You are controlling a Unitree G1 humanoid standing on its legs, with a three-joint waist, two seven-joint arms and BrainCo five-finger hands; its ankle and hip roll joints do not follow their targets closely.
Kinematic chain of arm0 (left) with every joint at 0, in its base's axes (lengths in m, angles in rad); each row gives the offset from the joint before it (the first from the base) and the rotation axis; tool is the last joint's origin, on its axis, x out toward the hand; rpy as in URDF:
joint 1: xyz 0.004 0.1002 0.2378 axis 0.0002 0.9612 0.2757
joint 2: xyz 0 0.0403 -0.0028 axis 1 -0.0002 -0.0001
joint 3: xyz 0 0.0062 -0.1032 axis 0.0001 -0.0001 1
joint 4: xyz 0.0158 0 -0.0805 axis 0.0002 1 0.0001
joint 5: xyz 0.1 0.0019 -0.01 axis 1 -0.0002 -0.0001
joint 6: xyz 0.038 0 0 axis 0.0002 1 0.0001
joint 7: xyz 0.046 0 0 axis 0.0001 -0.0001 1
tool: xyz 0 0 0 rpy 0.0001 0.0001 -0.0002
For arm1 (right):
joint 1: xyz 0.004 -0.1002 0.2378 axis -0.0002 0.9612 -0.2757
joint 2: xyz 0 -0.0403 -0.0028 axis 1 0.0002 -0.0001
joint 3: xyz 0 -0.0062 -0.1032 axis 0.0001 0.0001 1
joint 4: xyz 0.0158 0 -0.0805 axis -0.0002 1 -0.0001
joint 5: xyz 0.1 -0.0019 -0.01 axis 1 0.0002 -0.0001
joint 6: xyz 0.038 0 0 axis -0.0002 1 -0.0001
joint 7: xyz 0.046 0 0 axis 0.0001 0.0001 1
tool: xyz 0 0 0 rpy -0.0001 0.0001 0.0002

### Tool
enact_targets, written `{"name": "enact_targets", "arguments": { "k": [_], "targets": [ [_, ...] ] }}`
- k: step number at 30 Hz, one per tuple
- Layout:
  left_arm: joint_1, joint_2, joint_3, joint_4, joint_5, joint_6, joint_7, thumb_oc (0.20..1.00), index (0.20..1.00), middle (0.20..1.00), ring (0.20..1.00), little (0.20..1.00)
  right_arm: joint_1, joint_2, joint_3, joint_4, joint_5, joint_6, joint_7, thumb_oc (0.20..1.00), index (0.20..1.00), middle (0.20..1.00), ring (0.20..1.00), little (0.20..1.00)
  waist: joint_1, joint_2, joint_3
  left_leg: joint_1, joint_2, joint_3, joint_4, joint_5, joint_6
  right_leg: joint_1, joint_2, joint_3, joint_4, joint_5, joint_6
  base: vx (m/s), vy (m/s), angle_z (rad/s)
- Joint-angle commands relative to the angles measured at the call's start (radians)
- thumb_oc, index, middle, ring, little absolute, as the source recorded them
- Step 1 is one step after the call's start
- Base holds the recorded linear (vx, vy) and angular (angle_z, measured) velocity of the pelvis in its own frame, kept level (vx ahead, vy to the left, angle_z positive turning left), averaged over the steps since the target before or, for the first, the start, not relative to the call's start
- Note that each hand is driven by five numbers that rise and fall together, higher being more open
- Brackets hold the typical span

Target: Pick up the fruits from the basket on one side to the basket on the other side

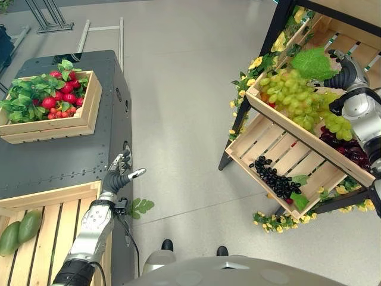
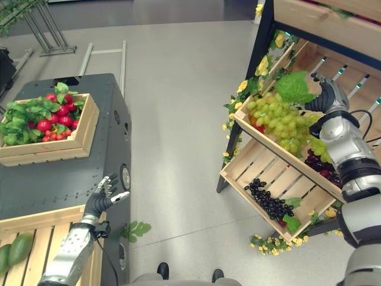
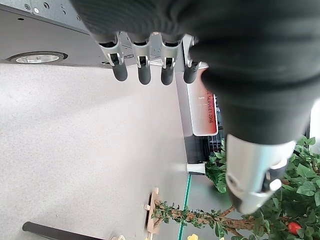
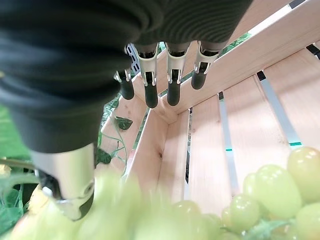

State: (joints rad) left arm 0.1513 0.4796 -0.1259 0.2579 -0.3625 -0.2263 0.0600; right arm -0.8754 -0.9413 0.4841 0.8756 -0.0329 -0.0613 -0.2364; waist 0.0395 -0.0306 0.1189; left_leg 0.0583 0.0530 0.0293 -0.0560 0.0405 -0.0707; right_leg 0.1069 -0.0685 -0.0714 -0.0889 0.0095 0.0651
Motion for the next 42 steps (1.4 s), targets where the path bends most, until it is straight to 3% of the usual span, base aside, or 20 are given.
{"name": "enact_targets", "arguments": {
  "k": [1, 9, 14, 15, 18, 22, 23, 34, 42],
  "targets": [
    [0.006, 0.033, 0.05, -0.058, 0.029, -0.056, 0.002, 1.0, 1.0, 1.0, 1.0, 1.0, -0.149, -0.036, 0.074, 0.037, -0.03, -0.007, -0.013, 1.0, 1.0, 1.0, 1.0, 1.0, -0.011, -0.064, -0.062, -0.021, -0.037, -0.01, 0.063, -0.079, 0.032, -0.062, 0.0, 0.015, 0.071, 0.02, 0.022, 0.0, 0.0, 0.0],
    [0.012, 0.029, 0.064, -0.06, 0.032, -0.052, 0.0, 1.0, 1.0, 1.0, 1.0, 1.0, -0.126, -0.05, 0.047, -0.009, -0.015, -0.008, -0.009, 1.0, 1.0, 1.0, 1.0, 1.0, -0.014, -0.064, -0.064, -0.019, -0.037, -0.008, 0.06, -0.079, 0.032, -0.062, 0.001, 0.016, 0.07, 0.021, 0.023, 0.0, 0.0, 0.0],
    [0.017, 0.015, 0.084, -0.054, 0.047, -0.052, 0.014, 1.0, 1.0, 1.0, 1.0, 1.0, 0.009, -0.061, -0.085, -0.202, 0.051, -0.038, -0.018, 1.0, 1.0, 1.0, 1.0, 1.0, -0.023, -0.063, -0.066, -0.016, -0.038, -0.008, 0.059, -0.08, 0.033, -0.062, 0.001, 0.017, 0.071, 0.02, 0.022, 0.0, 0.0, 0.0],
    [0.02, 0.002, 0.095, -0.049, 0.051, -0.052, 0.018, 1.0, 1.0, 1.0, 1.0, 1.0, 0.112, -0.05, -0.172, -0.289, 0.082, -0.058, -0.015, 1.0, 1.0, 1.0, 1.0, 1.0, -0.028, -0.06, -0.068, -0.015, -0.038, -0.009, 0.061, -0.082, 0.035, -0.061, 0.001, 0.017, 0.073, 0.018, 0.023, 0.0, 0.0, 0.0],
    [0.02, -0.006, 0.107, -0.047, 0.051, -0.053, 0.02, 1.0, 1.0, 1.0, 1.0, 1.0, 0.264, -0.003, -0.284, -0.394, 0.151, -0.092, 0.0, 1.0, 1.0, 1.0, 1.0, 1.0, -0.028, -0.057, -0.069, -0.016, -0.04, -0.012, 0.064, -0.084, 0.037, -0.058, -0.001, 0.015, 0.074, 0.016, 0.023, 0.0, 0.0, 0.0],
    [0.015, -0.01, 0.117, -0.04, 0.043, -0.056, 0.023, 1.0, 1.0, 1.0, 1.0, 1.0, 0.376, 0.07, -0.345, -0.466, 0.232, -0.131, 0.027, 1.0, 1.0, 1.0, 1.0, 1.0, -0.027, -0.051, -0.069, -0.017, -0.042, -0.012, 0.066, -0.085, 0.039, -0.058, -0.002, 0.012, 0.075, 0.016, 0.024, 0.0, 0.0, 0.0],
    [0.014, -0.021, 0.119, -0.037, 0.027, -0.059, 0.027, 1.0, 1.0, 1.0, 1.0, 1.0, 0.446, 0.134, -0.39, -0.51, 0.331, -0.165, 0.037, 1.0, 1.0, 1.0, 1.0, 1.0, -0.029, -0.049, -0.072, -0.017, -0.044, -0.012, 0.066, -0.086, 0.04, -0.057, -0.004, 0.01, 0.075, 0.015, 0.024, 0.0, 0.0, 0.0],
    [0.013, -0.051, 0.136, -0.038, 0.012, -0.083, 0.011, 1.0, 1.0, 1.0, 1.0, 1.0, 0.7, 0.308, -0.394, -0.805, 0.452, -0.216, 0.213, 1.0, 1.0, 1.0, 1.0, 1.0, -0.023, -0.044, -0.084, -0.023, -0.054, -0.033, 0.07, -0.085, 0.046, -0.051, -0.017, -0.016, 0.086, 0.005, 0.031, 0.0, 0.009, 0.02],
    [-0.022, -0.08, 0.119, 0.081, 0.001, -0.122, 0.027, 1.0, 1.0, 1.0, 1.0, 1.0, 0.777, 0.414, -0.326, -0.832, 0.408, -0.257, 0.246, 1.0, 1.0, 1.0, 1.0, 1.0, 0.006, -0.052, -0.078, -0.055, -0.08, -0.068, 0.097, -0.087, 0.057, -0.057, -0.041, -0.056, 0.107, 0.002, 0.041, -0.02, 0.034, 0.19]
  ]
}}
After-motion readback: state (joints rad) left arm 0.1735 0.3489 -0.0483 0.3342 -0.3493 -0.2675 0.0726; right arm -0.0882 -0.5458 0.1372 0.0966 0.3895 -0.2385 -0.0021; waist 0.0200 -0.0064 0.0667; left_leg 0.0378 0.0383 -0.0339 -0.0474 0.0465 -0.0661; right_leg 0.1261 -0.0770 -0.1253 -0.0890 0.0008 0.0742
